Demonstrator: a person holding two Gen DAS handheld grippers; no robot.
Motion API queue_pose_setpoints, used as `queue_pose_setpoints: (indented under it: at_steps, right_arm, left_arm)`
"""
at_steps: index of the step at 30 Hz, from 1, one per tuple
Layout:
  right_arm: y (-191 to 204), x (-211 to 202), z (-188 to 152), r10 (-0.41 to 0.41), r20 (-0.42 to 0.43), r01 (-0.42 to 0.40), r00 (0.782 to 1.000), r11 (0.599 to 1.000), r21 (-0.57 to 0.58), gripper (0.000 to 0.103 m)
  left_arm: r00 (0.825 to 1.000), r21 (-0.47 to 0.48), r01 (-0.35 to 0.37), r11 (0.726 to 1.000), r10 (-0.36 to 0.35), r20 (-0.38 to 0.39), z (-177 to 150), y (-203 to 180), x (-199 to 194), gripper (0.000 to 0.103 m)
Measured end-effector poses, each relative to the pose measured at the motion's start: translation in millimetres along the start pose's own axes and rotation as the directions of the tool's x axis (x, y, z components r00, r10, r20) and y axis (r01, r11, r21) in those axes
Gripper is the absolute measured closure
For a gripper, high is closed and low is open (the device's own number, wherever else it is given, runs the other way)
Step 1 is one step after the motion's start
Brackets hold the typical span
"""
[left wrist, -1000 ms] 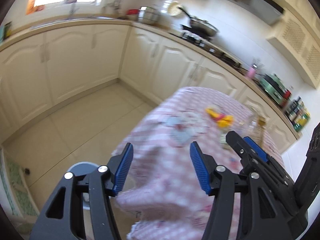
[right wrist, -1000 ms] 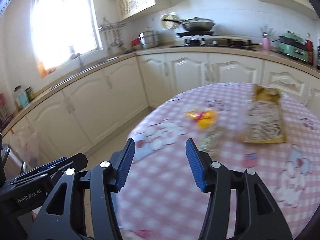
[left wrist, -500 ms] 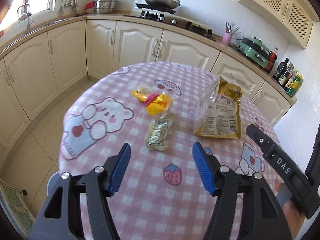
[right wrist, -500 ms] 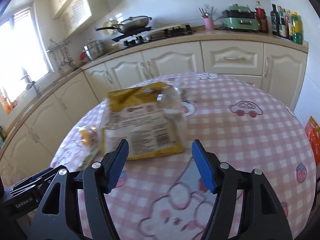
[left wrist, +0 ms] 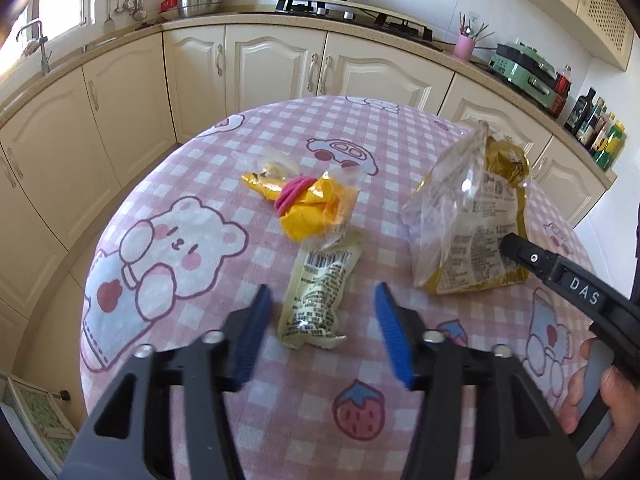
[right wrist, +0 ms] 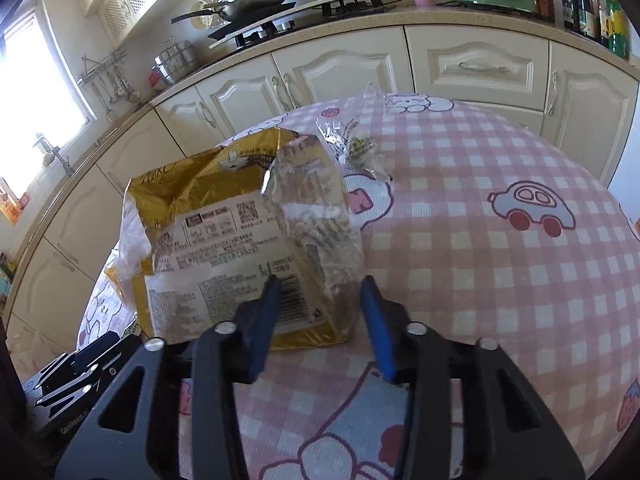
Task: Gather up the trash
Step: 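Grasp the green-and-white packet with the left tool while the right tool grasps the gold bag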
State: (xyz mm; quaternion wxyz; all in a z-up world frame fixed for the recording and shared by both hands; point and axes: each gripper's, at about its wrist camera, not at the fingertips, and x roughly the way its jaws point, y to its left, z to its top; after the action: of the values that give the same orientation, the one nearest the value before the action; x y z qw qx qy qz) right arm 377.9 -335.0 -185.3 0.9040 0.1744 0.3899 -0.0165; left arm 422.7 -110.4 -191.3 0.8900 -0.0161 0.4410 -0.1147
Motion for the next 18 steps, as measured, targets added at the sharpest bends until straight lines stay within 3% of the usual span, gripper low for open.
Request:
queue_pose_setpoints:
  at_steps: [3,5,11,18]
  right_arm:
    - [1,-7,-3,0.013,0.007,-0.013,1.000,1.000,-0.009,0.086]
    - [4,-13,-3,0.003,0.031,-0.002,1.000,1.000,-0.026,0.099]
    - [1,-38,-9,-0.006,0.086,0.009,0.996,0.999,-0.032,0.102]
    - [13,-73,-18,0.018,0.124,-0.012,0.992,0.999,-0.049,0.102]
  left_arm:
    - [1.000,0.025,-0.012,1.000,0.012,-0.003,1,-2,1,0.076]
    - [1.000,0.024,0.011,1.000,-0.011,-0.003,0,-1,-1,0.081]
    - [0.997,0.019,0.076,0.997,-0.076,0.011,-7,-4,-19,0.084]
    - [0.988,0.021,0.133,0.991,-0.134,0.078,-15,-10,-63,0.084]
